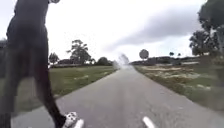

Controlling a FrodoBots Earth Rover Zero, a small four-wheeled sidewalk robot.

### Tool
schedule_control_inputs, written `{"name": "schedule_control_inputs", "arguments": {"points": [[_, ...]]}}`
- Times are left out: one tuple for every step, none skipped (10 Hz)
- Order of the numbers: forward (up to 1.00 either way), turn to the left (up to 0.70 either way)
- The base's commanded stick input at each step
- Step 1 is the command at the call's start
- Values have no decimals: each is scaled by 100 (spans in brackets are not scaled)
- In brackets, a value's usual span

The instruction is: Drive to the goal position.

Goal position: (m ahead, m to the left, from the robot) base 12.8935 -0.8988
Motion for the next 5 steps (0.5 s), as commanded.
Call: {"name": "schedule_control_inputs", "arguments": {"points": [[70,0],[70,0],[70,-3],[70,-18],[70,-34]]}}
